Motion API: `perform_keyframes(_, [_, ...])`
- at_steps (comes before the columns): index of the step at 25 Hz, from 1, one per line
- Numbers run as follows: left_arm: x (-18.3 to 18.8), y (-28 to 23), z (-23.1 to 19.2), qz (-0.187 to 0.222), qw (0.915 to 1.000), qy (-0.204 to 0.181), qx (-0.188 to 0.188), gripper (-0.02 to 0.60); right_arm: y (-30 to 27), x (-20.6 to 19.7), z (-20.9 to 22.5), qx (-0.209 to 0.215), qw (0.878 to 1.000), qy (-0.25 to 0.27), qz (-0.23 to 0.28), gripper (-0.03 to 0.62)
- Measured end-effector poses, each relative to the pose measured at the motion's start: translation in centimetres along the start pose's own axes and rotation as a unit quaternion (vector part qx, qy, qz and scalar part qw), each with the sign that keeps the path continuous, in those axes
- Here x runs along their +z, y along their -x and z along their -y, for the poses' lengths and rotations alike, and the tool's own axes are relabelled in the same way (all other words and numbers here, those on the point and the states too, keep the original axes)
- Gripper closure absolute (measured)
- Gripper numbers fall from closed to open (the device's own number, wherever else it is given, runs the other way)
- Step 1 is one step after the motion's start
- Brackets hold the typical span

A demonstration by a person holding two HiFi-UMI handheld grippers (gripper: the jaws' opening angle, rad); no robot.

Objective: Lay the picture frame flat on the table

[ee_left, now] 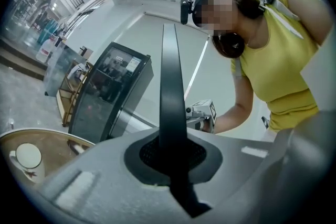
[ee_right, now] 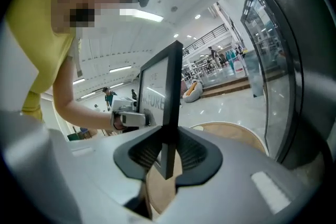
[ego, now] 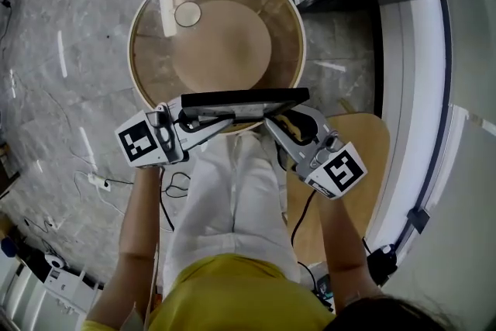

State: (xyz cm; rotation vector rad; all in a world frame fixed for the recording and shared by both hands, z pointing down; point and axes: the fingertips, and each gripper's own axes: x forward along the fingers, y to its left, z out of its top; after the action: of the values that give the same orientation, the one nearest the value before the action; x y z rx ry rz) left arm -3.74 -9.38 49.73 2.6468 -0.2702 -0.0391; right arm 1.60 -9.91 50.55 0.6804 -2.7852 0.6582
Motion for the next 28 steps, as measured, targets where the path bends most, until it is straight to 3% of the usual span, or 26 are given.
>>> perform_keyframes(5, [-1.9,0.1,-2.3,0.006,0.9994,0.017,0.029,0.552,-0.7,-1.6,0.9,-0.029,0.999,-0.017,0.024,0.520])
perform_keyframes(14, [-2.7,0.1,-5.8,0.021,0.9939,0.057,0.092,0.391,-0.8,-2.2,1.9,-0.044,0.997,-0.037,0.053,0.522])
perform_keyframes(26, [-3.7,1.6,-8.3,0.015,0.9875,0.064,0.143,0.373,0.9,-3.5,5.4,-0.100,0.993,-0.050,0.046,0.520])
perform_keyframes(27, [-3.7,1.5,-8.5,0.013,0.9876,0.060,0.144,0.384,0.9,-3.6,5.6,-0.102,0.993,-0.051,0.045,0.522])
perform_keyframes(28, [-3.8,1.4,-8.7,0.010,0.9875,0.054,0.148,0.433,0.8,-3.8,5.7,-0.103,0.992,-0.053,0.043,0.522])
